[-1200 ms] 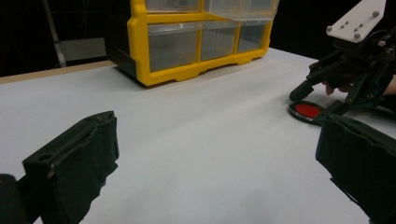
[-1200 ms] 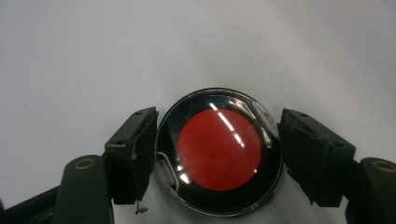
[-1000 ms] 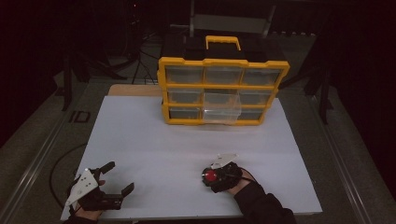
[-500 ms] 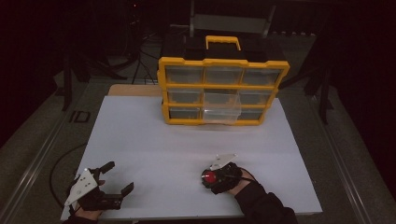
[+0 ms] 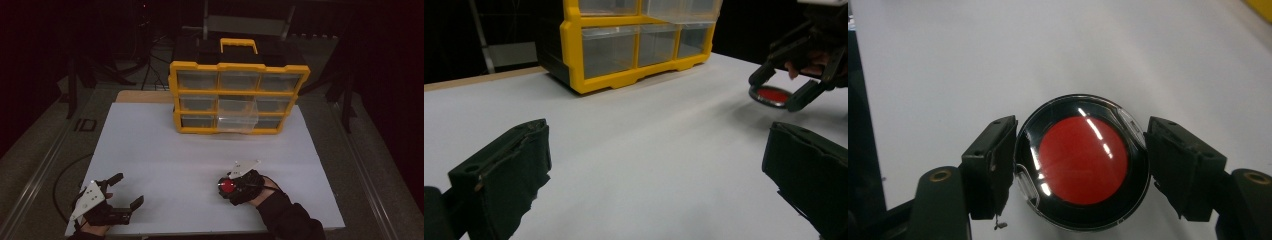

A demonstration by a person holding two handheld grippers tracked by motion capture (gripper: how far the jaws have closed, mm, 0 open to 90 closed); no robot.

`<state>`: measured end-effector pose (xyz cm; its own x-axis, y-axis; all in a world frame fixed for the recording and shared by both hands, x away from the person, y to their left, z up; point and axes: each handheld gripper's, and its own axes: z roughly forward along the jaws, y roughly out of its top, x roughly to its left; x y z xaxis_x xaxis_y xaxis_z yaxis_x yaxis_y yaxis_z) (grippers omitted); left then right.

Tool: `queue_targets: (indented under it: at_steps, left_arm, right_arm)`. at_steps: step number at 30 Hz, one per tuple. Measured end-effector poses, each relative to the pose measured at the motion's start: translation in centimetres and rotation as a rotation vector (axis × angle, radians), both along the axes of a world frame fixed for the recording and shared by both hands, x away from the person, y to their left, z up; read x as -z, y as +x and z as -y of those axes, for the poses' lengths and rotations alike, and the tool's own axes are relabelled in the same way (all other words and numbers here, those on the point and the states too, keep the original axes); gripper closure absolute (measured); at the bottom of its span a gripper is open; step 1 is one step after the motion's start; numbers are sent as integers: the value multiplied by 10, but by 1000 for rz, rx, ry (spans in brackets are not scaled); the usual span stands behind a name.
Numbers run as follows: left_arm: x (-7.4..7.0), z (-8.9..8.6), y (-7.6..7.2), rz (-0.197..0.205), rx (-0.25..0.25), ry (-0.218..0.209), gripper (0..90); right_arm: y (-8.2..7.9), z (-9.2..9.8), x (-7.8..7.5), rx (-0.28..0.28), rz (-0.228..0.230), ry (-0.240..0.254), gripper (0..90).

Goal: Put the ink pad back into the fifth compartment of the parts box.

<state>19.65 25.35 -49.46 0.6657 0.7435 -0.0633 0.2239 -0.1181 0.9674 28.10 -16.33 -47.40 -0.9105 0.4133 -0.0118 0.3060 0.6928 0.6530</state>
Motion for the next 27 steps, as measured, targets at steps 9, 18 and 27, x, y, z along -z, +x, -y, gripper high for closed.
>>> queue_targets:
  at_steps: [9, 18, 27]
  left_arm:
    - [0, 0, 0, 1, 1, 0, 4]
    - [0, 0, 0, 0, 2, -1, 4]
    - [0, 0, 0, 1, 1, -2, 4]
  right_arm:
    - [-1, 4, -24, -15, 21, 2, 301]
    - [-3, 7, -47, -36, 45, -5, 301]
    - [-1, 7, -72, -50, 81, -5, 301]
